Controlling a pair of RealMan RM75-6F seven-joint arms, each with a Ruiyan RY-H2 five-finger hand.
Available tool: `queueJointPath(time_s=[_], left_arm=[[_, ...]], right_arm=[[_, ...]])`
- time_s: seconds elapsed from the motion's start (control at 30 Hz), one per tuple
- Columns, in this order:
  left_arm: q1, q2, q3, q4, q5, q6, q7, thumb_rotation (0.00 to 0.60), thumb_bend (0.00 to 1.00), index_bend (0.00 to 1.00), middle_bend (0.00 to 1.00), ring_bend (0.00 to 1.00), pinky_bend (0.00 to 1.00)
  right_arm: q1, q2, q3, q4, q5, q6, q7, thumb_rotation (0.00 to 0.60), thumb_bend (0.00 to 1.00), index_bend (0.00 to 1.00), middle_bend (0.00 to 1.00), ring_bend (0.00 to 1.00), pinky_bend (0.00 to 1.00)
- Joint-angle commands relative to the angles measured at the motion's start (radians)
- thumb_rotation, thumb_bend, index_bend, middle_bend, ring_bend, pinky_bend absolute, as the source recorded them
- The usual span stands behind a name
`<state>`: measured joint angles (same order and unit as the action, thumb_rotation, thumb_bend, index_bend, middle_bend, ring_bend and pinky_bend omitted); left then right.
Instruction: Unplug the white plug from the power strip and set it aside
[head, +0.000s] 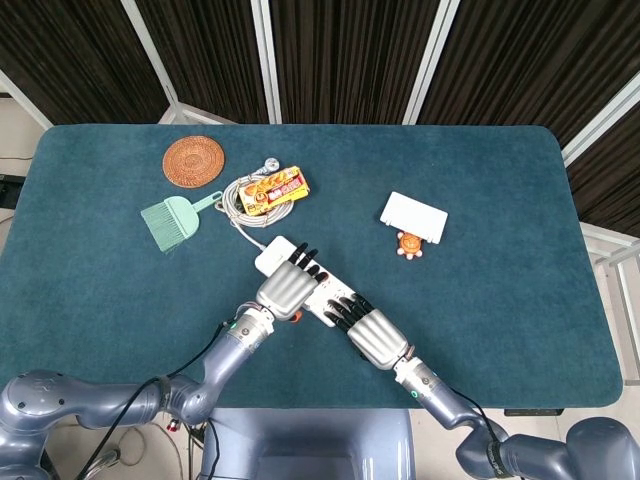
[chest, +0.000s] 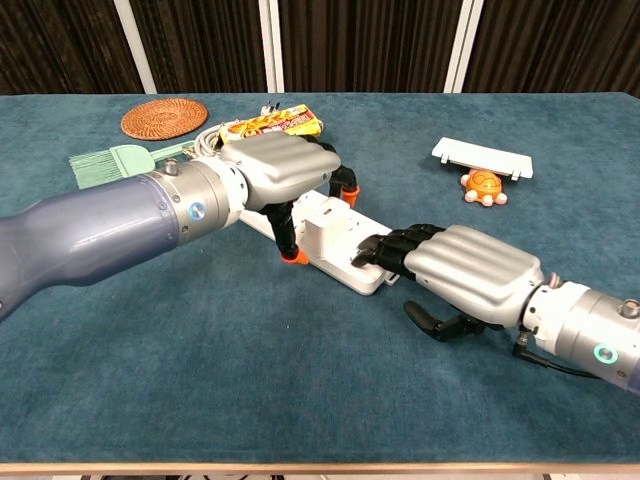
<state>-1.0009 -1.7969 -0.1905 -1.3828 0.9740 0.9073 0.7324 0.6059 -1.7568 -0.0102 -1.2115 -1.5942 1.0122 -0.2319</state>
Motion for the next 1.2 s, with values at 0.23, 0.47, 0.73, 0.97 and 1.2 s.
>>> queueJointPath(time_s=[0.23,0.47,0.73,0.97,1.2], left_arm=[[-0.010,-0.020,0.008,0.032,-0.007,-0.005,-0.010,0.600,0.15,0.33,0.36,0.07,0.01],[-0.014,-0.040,0.012,0.058,-0.002,-0.003,-0.022,0.600,0.18,0.36,0.39,0.09,0.02],[-0.007,-0.061,0.020,0.096,0.033,0.010,-0.059,0.600,0.29,0.44,0.47,0.14,0.07],[0.005,-0.077,0.025,0.124,0.087,0.032,-0.108,0.600,0.34,0.49,0.51,0.17,0.09],[0.010,-0.072,0.023,0.119,0.113,0.039,-0.120,0.600,0.34,0.52,0.54,0.18,0.10]], right_arm=[[-0.001,0.001,-0.002,0.005,0.003,0.005,0.004,0.600,0.69,0.21,0.17,0.16,0.18],[0.000,0.001,-0.004,0.003,0.004,0.007,0.005,0.600,0.70,0.21,0.17,0.16,0.18],[0.000,0.002,-0.006,0.002,0.007,0.006,0.003,0.600,0.70,0.21,0.17,0.16,0.18],[0.000,0.001,-0.011,0.004,0.009,0.002,0.003,0.600,0.70,0.21,0.17,0.16,0.18],[-0.001,-0.003,-0.017,0.001,0.006,0.002,0.001,0.600,0.70,0.21,0.18,0.16,0.18]])
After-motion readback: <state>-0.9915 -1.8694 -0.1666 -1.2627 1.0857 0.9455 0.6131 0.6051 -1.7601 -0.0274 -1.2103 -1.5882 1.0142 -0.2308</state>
